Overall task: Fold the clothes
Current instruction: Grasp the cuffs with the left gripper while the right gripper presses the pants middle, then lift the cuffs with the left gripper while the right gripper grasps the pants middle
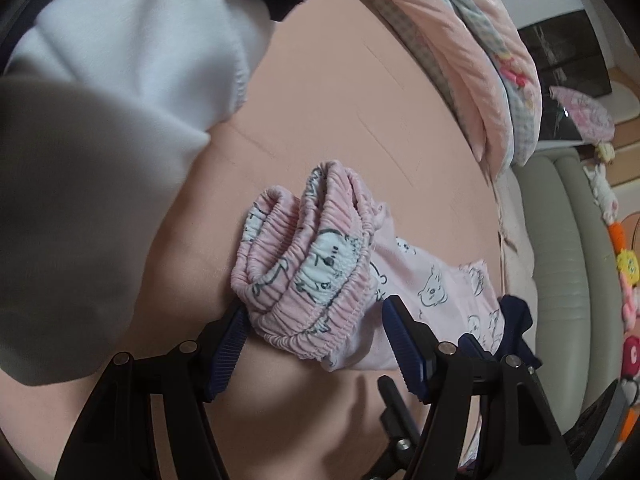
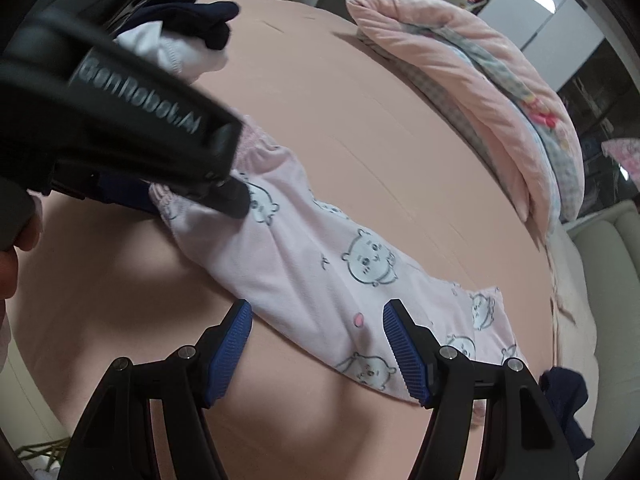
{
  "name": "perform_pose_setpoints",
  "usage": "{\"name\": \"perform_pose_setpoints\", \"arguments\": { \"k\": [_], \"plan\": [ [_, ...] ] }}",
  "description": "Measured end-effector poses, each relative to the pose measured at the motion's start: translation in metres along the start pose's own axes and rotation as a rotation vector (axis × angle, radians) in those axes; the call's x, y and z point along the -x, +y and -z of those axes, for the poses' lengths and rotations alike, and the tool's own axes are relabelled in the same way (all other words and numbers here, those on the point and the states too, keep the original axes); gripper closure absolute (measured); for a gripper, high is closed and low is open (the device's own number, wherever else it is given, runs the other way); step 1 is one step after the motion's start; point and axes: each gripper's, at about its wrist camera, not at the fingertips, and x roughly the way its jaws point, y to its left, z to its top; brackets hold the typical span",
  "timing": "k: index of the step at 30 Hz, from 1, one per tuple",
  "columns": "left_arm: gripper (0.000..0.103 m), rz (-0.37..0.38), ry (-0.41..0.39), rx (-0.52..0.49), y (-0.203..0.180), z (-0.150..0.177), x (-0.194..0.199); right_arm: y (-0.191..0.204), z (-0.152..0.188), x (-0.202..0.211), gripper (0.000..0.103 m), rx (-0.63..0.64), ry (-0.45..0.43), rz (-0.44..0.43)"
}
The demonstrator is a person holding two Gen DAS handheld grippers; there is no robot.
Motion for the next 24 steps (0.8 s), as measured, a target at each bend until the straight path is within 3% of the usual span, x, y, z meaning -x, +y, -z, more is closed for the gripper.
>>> {"name": "perform_pose_setpoints", "arguments": {
  "k": [2, 9, 24],
  "plan": [
    [0.041, -0.009, -0.02, -0.015, -0.003, 0.001, 0.0, 0.006, 0.0, 0.0, 0.035, 0.034, -0.019, 0.016],
    [0.064, -0.018, -0.054, 0.004, 0.002, 0.0, 0.001, 0.011, -0.005, -0.01, 0.035, 0.05, -0.025, -0.023],
    [0.074, 0.158, -0.079, 0.065, 0.02, -0.001, 0.01, 0.017, -0.013, -0.024, 0.035, 0.074, -0.09, -0.11]
  ]
}}
